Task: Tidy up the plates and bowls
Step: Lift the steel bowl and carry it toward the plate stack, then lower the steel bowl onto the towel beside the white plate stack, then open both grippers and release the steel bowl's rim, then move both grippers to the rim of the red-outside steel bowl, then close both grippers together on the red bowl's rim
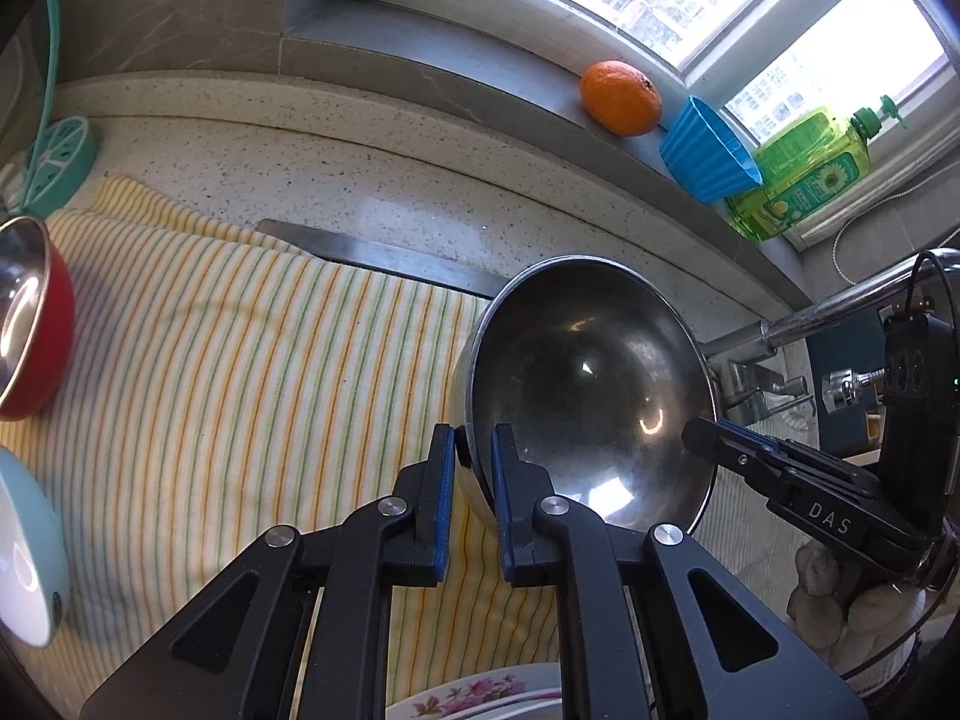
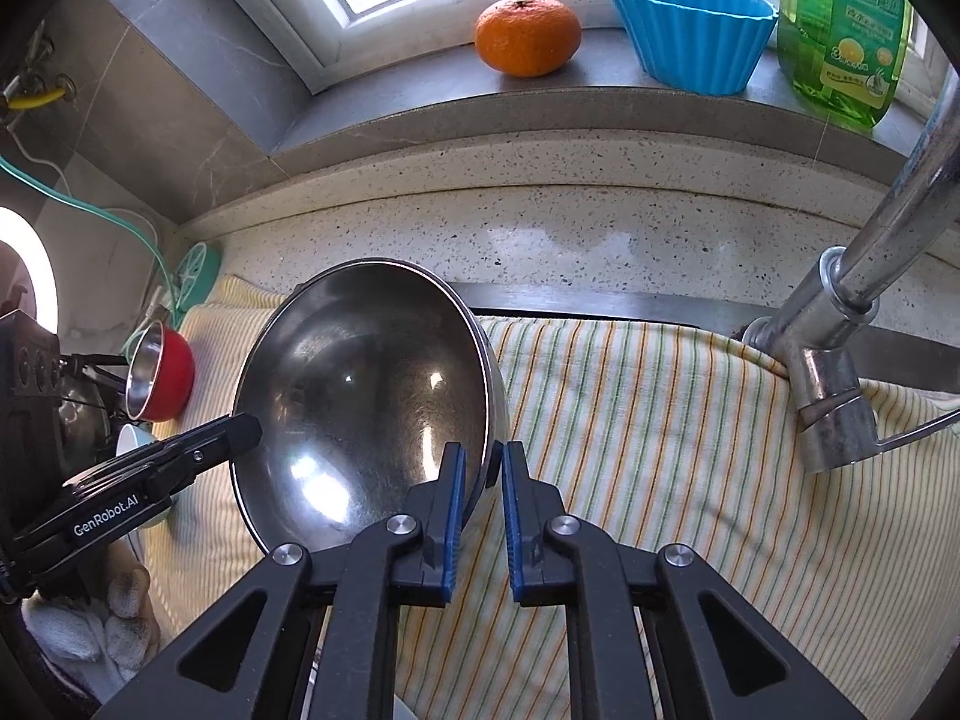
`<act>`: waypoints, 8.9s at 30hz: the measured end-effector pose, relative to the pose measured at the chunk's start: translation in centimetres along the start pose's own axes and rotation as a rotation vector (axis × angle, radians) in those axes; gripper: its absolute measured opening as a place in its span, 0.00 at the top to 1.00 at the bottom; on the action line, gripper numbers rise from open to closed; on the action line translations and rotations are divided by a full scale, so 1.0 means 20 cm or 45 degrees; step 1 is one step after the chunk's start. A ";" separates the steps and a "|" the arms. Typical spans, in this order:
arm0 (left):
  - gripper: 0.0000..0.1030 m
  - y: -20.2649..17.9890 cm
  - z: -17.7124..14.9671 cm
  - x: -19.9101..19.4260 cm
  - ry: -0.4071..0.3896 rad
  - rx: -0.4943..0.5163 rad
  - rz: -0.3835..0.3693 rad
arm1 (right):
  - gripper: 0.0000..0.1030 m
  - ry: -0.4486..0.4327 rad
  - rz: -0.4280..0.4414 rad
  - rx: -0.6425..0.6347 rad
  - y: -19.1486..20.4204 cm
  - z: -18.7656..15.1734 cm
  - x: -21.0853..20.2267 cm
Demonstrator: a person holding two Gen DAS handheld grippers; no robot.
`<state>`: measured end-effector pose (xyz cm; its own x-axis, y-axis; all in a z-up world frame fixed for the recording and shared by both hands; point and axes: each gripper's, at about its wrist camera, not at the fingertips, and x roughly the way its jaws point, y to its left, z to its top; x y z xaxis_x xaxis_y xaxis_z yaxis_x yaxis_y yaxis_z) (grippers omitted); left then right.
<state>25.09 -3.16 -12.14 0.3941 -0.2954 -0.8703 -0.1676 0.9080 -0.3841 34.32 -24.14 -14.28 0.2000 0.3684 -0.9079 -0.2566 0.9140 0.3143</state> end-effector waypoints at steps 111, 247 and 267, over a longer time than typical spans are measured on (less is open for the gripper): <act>0.90 0.92 -0.87 -0.74 -0.008 -0.226 0.053 | 0.87 0.219 0.160 -0.218 1.15 -0.98 0.16; 0.89 1.01 0.00 -0.37 -0.367 -0.635 0.543 | 0.87 0.295 0.425 -0.763 1.50 0.43 0.77; 0.93 0.99 0.01 -0.37 -0.384 -0.617 0.554 | 0.93 0.299 0.415 -0.769 1.50 0.42 0.77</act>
<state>18.97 17.12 -13.22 0.4212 0.2217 -0.8795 -0.7209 0.6702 -0.1763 37.70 10.33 -16.40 -0.1665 0.4976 -0.8513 -0.7596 0.4858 0.4325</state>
